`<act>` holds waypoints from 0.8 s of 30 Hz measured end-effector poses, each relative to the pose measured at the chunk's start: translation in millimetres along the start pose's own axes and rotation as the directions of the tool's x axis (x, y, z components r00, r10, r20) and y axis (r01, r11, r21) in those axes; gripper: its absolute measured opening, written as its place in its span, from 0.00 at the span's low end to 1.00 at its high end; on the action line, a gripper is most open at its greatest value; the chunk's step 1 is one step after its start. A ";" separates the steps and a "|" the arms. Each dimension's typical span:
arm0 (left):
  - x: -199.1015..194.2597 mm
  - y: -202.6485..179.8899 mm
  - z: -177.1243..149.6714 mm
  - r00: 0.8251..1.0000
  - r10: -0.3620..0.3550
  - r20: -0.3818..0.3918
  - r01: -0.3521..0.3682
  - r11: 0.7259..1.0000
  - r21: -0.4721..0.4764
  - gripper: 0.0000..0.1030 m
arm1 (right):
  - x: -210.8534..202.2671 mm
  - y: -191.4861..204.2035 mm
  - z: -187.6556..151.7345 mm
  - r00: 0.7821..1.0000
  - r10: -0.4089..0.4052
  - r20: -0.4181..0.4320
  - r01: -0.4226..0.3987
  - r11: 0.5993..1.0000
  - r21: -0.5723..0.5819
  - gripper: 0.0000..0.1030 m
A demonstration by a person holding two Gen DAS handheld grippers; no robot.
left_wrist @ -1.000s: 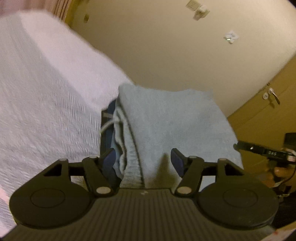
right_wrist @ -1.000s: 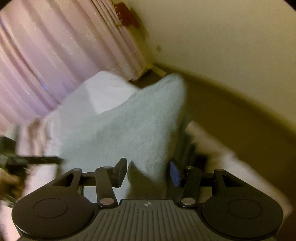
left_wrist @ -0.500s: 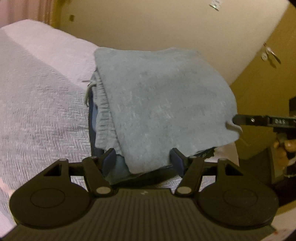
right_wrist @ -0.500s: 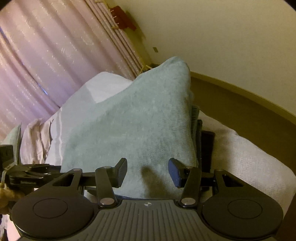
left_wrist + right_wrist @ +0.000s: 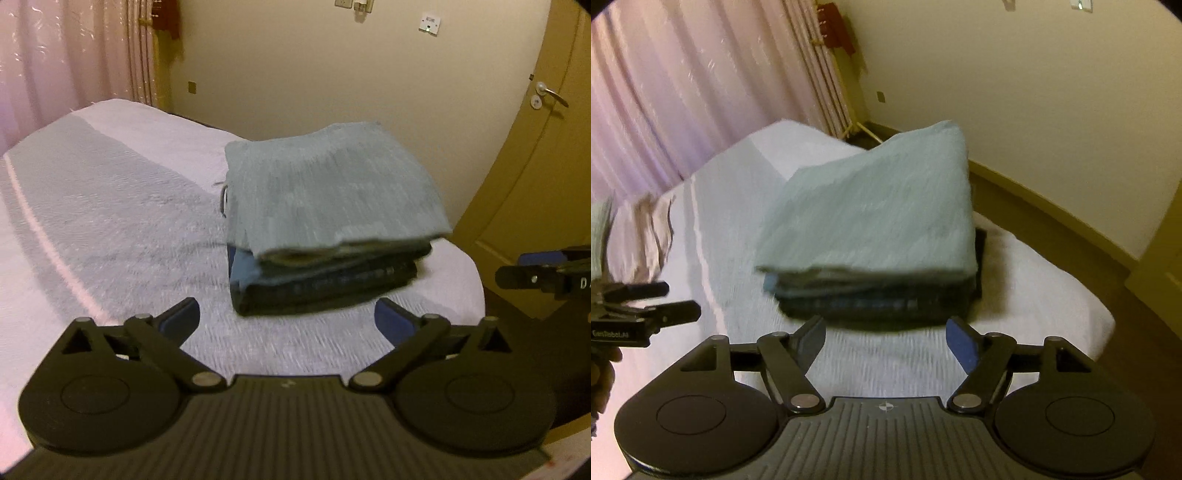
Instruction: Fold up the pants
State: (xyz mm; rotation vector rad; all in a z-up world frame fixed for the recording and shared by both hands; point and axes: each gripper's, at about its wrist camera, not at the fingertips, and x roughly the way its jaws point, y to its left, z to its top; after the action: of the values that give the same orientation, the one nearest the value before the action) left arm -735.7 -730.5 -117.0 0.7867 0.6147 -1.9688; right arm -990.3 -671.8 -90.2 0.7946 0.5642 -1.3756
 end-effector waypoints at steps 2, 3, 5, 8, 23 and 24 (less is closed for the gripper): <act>-18.2 -7.3 -11.8 1.000 0.023 0.006 -0.023 1.000 -0.006 0.99 | -15.2 17.4 -8.9 0.999 -0.045 0.000 0.045 0.998 -0.031 0.68; -27.4 -9.9 -16.4 0.999 0.034 0.006 -0.034 0.999 -0.011 0.99 | -25.2 24.3 -13.1 0.998 -0.056 0.001 0.056 0.998 -0.036 0.68; -47.0 -14.1 -24.1 0.998 0.067 0.006 -0.066 0.997 -0.029 0.99 | -40.0 32.4 -21.5 0.996 -0.085 0.002 0.085 0.996 -0.042 0.68; -75.5 -19.6 -36.2 0.995 0.101 0.020 -0.100 0.994 -0.053 0.99 | -59.2 48.8 -29.8 0.993 -0.114 -0.008 0.113 0.993 -0.032 0.68; -148.5 -42.7 -69.0 0.993 0.122 0.005 -0.121 0.986 -0.114 0.99 | -127.0 92.8 -67.0 0.989 -0.146 0.037 0.146 0.989 0.009 0.68; -150.9 -43.9 -69.9 0.992 0.127 0.005 -0.126 0.985 -0.117 0.99 | -129.5 94.9 -67.7 0.988 -0.147 0.042 0.147 0.989 0.006 0.68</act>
State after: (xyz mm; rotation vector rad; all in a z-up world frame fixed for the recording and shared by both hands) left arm -695.2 -577.8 -49.1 0.7232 0.6502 -1.8040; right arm -907.4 -536.3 -18.5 0.7365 0.5970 -1.5253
